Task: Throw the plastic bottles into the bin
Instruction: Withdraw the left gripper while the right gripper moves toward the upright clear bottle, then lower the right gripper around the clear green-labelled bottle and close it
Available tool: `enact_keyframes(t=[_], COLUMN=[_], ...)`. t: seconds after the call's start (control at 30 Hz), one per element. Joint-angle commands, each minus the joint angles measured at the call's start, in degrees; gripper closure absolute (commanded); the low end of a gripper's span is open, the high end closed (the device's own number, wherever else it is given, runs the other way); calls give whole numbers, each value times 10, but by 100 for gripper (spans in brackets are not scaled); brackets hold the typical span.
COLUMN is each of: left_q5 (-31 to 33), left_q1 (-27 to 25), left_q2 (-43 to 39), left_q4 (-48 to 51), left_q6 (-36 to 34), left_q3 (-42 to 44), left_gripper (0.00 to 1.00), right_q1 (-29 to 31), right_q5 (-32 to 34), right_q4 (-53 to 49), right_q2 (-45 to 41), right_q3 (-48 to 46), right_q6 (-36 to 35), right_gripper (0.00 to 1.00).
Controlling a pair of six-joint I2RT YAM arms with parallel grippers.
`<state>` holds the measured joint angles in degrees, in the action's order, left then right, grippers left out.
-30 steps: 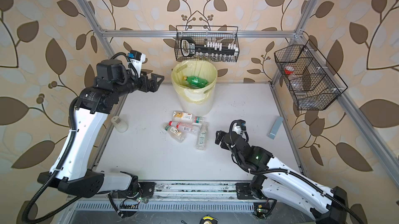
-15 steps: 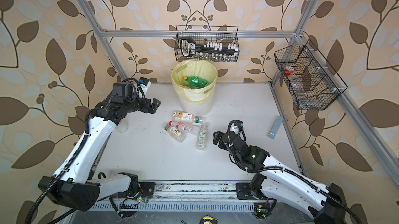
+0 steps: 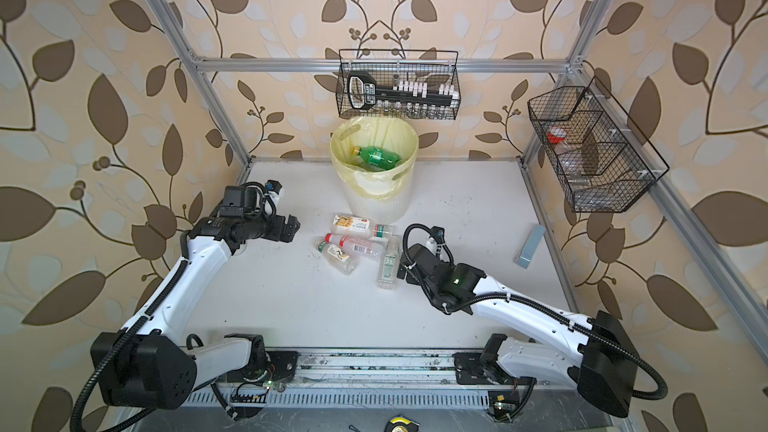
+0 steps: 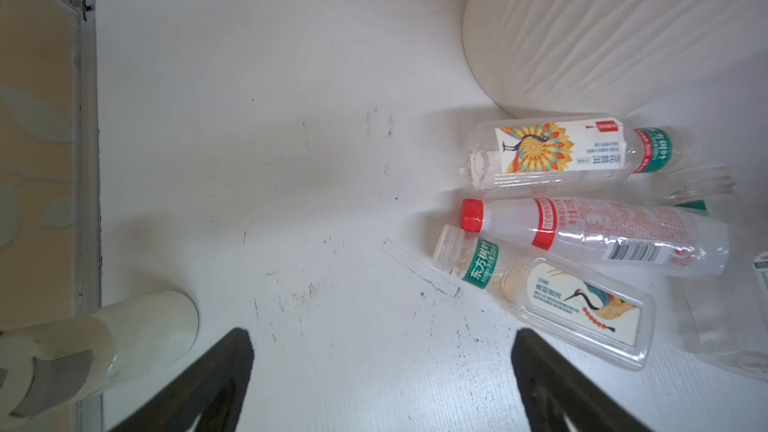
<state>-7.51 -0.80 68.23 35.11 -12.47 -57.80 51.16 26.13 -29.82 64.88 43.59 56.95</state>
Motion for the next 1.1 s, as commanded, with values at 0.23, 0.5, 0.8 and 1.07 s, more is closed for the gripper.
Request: enact_keyframes(t=[0.23, 0.5, 0.8, 1.07], left_q5=[-71, -99, -150, -181], left_q1=[90, 111, 119, 125], left_q2=[-35, -21, -36, -35], left_q4=[-21, 2, 10, 20], left_q6=[-14, -22, -36, -46], left_q3=[35, 26, 36, 34], left_gripper=[1, 1, 1, 1], right_q1=[4, 5, 10, 15], right_q5=[-20, -44, -79, -90], right_q4=[40, 35, 71, 82], right_q2=[59, 134, 186, 219], right_q3=[31, 77, 85, 89], right_q6=[-16, -22, -19, -16], right_gripper=[0, 0, 0, 2])
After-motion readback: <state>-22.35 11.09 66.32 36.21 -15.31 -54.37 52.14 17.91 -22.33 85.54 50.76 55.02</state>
